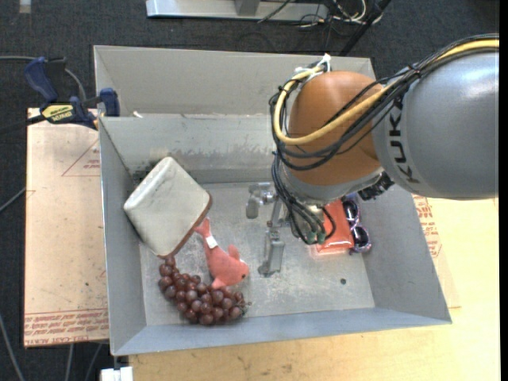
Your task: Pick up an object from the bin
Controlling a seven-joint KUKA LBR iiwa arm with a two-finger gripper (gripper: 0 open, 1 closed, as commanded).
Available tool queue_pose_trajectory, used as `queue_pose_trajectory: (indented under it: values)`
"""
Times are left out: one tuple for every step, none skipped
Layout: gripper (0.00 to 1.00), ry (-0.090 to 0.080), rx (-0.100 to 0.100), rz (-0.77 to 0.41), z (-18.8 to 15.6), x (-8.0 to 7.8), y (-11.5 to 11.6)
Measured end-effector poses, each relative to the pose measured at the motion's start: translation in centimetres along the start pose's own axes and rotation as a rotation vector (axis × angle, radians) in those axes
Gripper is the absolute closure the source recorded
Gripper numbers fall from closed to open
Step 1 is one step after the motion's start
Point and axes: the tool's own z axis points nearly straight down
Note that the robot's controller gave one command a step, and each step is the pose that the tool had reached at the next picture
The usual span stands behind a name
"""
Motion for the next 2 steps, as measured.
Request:
queue_pose_trajectory:
  values:
    - [0.00, -0.008, -0.001, 0.002, -0.45, -0.16, -0.05]
    - [0.00, -0.015, -0.002, 0.001, 0.03, -0.28, 0.02]
